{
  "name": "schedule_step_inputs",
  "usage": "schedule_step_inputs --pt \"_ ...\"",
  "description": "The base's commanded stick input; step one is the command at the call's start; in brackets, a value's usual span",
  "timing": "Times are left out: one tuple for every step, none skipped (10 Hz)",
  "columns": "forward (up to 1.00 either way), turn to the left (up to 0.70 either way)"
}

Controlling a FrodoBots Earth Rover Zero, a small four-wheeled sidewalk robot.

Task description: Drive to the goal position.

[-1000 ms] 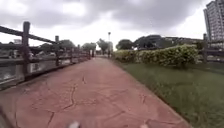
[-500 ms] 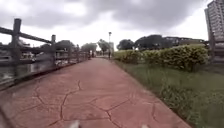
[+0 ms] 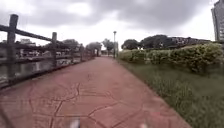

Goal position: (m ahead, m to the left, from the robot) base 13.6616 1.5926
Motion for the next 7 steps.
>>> schedule_step_inputs --pt "0.70 0.00" --pt "0.70 0.00" --pt "0.70 0.00" --pt "0.70 0.00" --pt "0.70 0.01" --pt "0.70 0.02" --pt "0.70 0.02"
